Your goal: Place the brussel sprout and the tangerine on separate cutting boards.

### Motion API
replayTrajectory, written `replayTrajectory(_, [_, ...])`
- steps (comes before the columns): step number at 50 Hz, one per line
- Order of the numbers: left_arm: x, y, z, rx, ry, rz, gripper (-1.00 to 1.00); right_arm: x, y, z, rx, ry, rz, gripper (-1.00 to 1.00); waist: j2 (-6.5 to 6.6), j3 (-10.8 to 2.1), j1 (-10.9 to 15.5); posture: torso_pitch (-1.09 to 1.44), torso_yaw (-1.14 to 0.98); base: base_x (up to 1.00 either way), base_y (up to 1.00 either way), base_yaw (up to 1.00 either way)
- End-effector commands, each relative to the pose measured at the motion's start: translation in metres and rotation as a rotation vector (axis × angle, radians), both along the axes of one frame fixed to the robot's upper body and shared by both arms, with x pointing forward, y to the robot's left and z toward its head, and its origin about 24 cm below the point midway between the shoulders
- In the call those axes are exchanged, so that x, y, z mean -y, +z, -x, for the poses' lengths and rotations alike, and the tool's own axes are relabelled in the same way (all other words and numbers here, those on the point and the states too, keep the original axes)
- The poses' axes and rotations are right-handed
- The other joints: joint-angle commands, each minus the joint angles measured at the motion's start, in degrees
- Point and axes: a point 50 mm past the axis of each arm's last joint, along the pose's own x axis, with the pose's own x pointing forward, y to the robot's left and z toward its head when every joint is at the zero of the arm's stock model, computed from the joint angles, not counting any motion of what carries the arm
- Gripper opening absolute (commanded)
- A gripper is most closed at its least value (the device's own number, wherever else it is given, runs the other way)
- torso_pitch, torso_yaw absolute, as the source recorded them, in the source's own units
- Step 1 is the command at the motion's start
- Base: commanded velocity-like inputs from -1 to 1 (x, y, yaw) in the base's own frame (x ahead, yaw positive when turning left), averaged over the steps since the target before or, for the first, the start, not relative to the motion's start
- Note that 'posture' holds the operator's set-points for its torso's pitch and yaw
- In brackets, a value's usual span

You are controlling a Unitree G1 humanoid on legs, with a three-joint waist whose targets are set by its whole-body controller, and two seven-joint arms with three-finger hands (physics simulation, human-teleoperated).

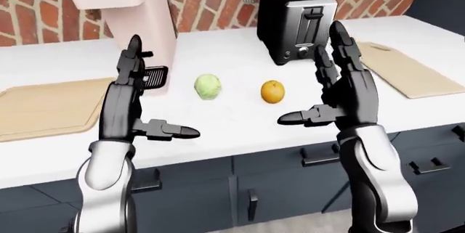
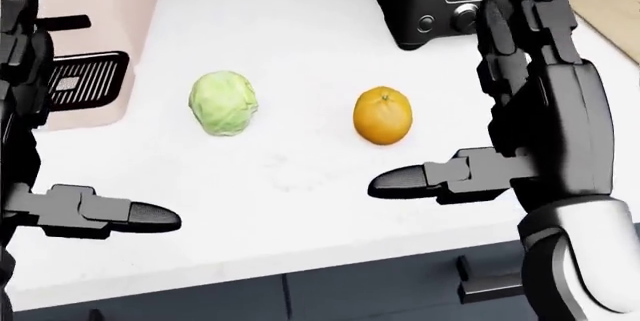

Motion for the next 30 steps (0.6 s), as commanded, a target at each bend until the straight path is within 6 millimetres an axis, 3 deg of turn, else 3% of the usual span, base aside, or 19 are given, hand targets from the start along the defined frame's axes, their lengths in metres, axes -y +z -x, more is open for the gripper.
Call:
replayTrajectory(1, [-0.0015,0.006,0.0017,0.038,0.014,-0.005,1.0,-0.0026,0.0062,0.0024,0.038,0.029,-0.027,1.0,-0.18,-1.13,-0.2,0.0,0.0,0.0,0.0,0.0])
replayTrajectory(6, [-0.0016,0.0056,0.0015,0.037,0.014,-0.005,1.0,-0.0035,0.0013,0.0013,0.034,0.029,-0.008,1.0,-3.91,-0.94,0.6,0.0,0.0,0.0,0.0,0.0])
replayTrajectory(10, [-0.0018,0.0046,0.0015,0.035,0.015,-0.007,1.0,-0.0038,0.004,0.0027,0.052,0.028,0.022,1.0,-4.02,-1.98,1.2,0.0,0.0,0.0,0.0,0.0])
replayTrajectory(11, [-0.0019,0.0049,0.0018,0.037,0.015,-0.006,1.0,-0.0038,0.0046,0.0027,0.053,0.02,0.029,1.0,-3.65,-2.84,1.5,0.0,0.0,0.0,0.0,0.16])
replayTrajectory(13, [-0.0015,0.0053,0.002,0.037,0.014,-0.006,1.0,-0.0042,0.0041,0.0029,0.053,0.024,0.028,1.0,-3.63,-1.94,1.9,0.0,0.0,0.0,0.0,0.34])
replayTrajectory(25, [-0.0025,0.0033,0.0031,0.034,0.02,-0.011,1.0,-0.0024,0.0011,0.0013,0.047,0.013,0.031,1.0,-4.39,-1.36,2.6,0.0,0.0,0.0,0.0,0.45])
replayTrajectory(30, [-0.0026,0.0027,0.002,0.033,0.021,-0.011,1.0,-0.002,0.001,0.0018,0.047,0.013,0.034,1.0,-3.01,-1.28,2.6,0.0,0.0,0.0,0.0,0.5])
